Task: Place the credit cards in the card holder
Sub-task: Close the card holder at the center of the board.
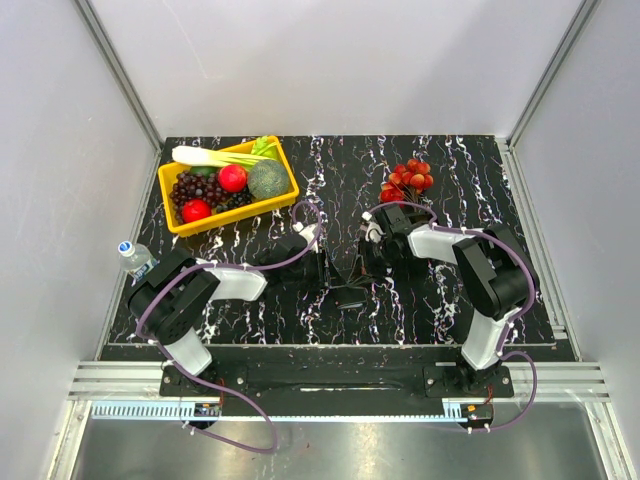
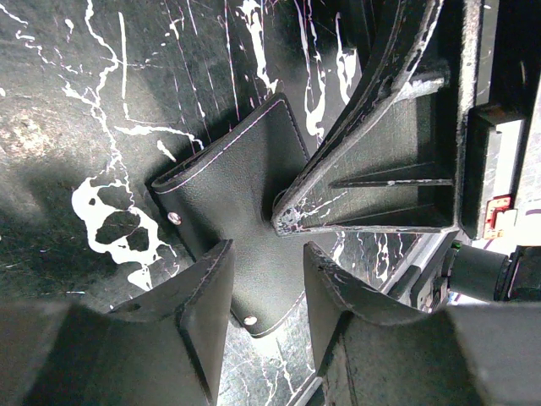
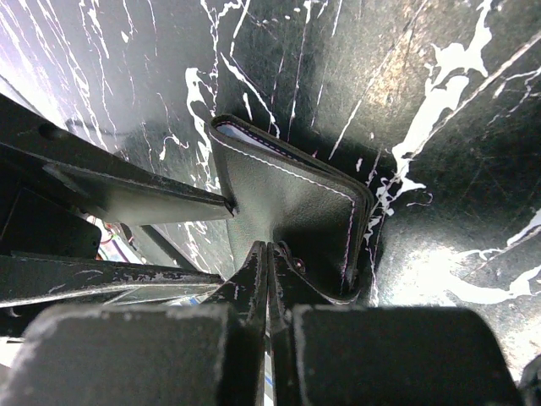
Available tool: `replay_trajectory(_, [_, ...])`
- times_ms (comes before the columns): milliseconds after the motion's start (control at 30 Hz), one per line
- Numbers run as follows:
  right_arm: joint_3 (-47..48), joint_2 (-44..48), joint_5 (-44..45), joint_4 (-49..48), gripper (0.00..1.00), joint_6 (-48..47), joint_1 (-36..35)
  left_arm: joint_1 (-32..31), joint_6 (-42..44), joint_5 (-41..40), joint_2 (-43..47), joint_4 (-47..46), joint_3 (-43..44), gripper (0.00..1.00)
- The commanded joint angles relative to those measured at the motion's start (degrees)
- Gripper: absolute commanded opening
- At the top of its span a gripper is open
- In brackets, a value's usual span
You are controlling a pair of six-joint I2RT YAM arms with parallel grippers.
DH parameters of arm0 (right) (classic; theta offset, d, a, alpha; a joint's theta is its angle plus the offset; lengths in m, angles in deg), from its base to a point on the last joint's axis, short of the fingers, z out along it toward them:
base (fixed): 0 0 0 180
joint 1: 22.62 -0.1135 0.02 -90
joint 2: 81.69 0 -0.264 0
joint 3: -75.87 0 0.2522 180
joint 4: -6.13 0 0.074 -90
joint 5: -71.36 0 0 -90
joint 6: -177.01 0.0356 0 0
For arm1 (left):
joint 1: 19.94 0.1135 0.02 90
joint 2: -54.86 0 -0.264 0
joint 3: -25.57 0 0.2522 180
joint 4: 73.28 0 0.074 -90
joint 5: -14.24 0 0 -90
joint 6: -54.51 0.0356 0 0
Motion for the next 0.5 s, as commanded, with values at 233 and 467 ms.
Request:
replay_trajectory(233, [0.10, 1.36, 6.12, -0.66, 0.12, -2.97, 0.55, -0.10, 0.80, -0.30, -0.40, -0.57, 1.79, 0.42])
replay_trajectory(467, [0.72, 8.83, 5.66, -3.66, 0.34, -1.74, 0.46, -0.01, 0.80, -0.74, 0.03, -0.65, 1.44, 0.42])
